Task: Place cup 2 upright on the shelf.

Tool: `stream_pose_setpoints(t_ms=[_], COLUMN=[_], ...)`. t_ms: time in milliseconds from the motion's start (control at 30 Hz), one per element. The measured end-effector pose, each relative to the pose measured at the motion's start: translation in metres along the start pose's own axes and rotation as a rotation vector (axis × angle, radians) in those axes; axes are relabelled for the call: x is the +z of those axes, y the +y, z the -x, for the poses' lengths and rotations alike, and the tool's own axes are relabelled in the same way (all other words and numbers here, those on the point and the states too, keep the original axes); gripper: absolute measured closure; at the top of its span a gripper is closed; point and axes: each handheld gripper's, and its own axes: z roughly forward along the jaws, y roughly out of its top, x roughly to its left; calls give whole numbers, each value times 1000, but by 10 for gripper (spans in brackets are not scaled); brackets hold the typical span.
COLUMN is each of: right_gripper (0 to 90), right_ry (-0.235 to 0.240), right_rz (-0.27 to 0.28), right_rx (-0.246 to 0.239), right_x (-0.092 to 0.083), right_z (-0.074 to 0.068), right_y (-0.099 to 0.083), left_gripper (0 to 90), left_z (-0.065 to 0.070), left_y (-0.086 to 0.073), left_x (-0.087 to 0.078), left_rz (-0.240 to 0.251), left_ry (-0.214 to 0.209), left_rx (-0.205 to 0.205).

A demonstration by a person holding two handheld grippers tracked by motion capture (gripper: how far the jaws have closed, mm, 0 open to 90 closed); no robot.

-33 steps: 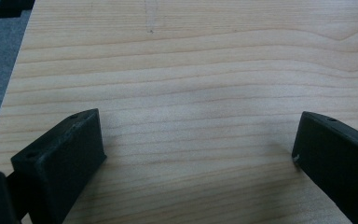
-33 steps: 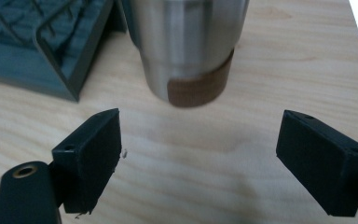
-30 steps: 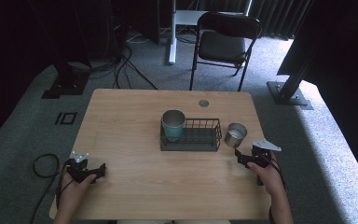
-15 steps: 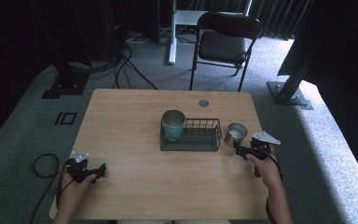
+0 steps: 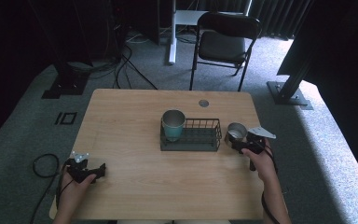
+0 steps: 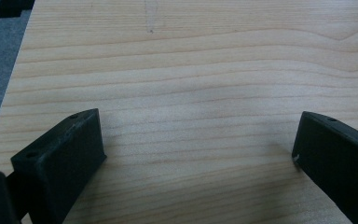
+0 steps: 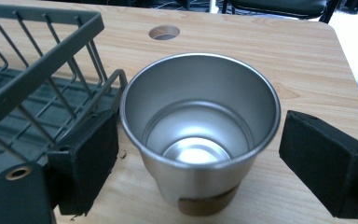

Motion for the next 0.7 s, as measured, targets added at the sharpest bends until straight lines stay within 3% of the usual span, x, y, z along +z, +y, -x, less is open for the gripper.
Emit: stream_pose_setpoints(t_ms=[700], right_gripper=[114], right_ry=[-20], right_rz=[4], right_rx=[-5], right_x=[20], right_z=[-3], right_y=[5], left_gripper=[26], left_z=[0], left_y=[0], left_x=[0], left_rz=[0], left_ry=[0], left_rx=[0])
